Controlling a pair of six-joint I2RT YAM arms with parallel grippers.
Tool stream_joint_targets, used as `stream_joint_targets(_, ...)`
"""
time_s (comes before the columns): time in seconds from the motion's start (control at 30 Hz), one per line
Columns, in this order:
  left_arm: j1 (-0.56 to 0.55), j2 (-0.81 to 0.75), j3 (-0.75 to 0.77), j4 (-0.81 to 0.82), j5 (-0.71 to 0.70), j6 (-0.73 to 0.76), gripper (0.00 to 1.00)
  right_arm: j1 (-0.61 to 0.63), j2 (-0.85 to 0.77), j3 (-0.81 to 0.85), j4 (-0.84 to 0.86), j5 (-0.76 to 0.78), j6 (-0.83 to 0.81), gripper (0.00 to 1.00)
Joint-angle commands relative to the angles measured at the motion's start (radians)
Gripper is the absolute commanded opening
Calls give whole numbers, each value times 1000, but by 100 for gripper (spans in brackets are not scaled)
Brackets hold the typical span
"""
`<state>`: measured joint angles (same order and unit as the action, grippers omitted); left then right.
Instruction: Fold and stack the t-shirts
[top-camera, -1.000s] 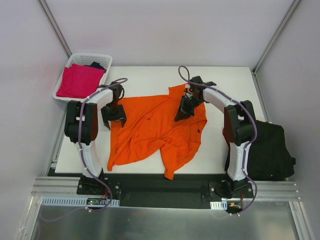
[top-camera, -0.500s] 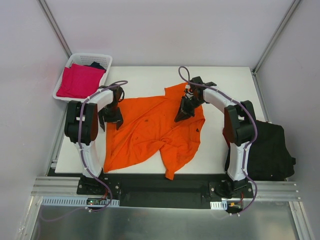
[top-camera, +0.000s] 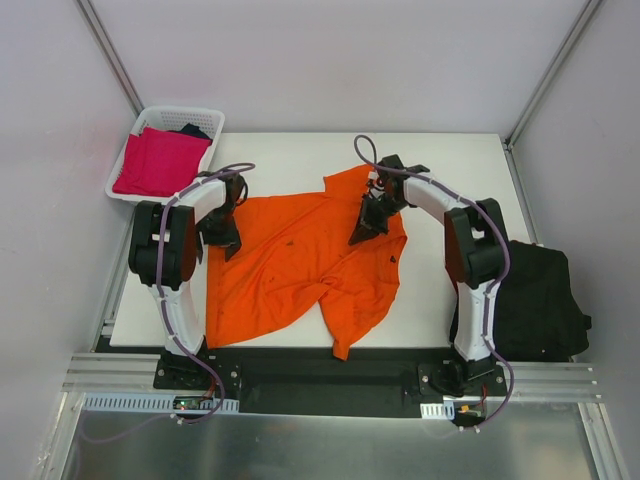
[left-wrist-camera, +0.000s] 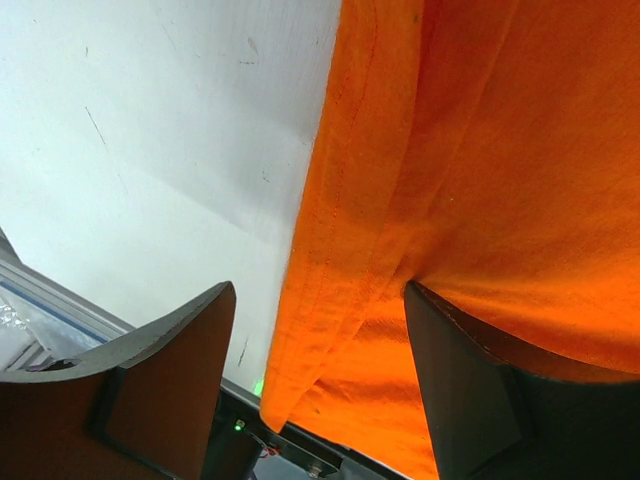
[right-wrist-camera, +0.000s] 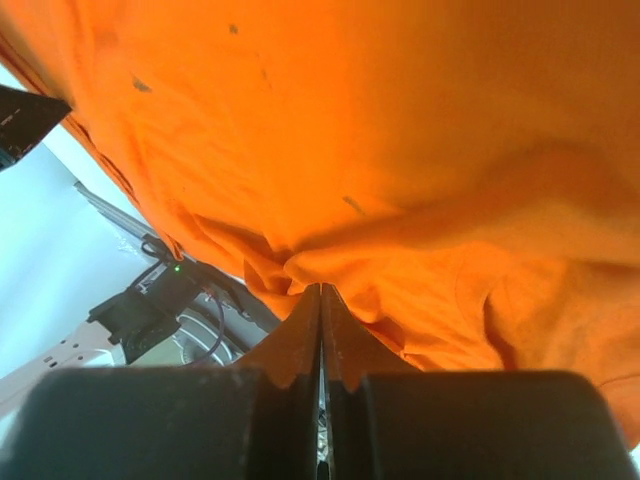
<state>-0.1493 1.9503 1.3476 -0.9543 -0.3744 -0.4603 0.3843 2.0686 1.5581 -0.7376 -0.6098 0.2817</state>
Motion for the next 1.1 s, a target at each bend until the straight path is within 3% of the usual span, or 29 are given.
stream_joint_targets(0.0,2,-19,34,-37,46,5,70,21,53,129,-25,16,-42,1)
stream_joint_targets(0.33,-1,-100,143,12,291,0,71,97,203,252,-45,19,-77,1)
stream_joint_targets(0.6,-13,-94,170,9,304,17,71,226,107,260,-146,670,-199,1)
stream_joint_targets(0.77,-18,-108,127,9,298,9,71,289,51,198,-82,833,-197,1)
stream_joint_targets(1.07,-24,-134,87,11,276,37,71,317,91,139,-51,772,-133,1)
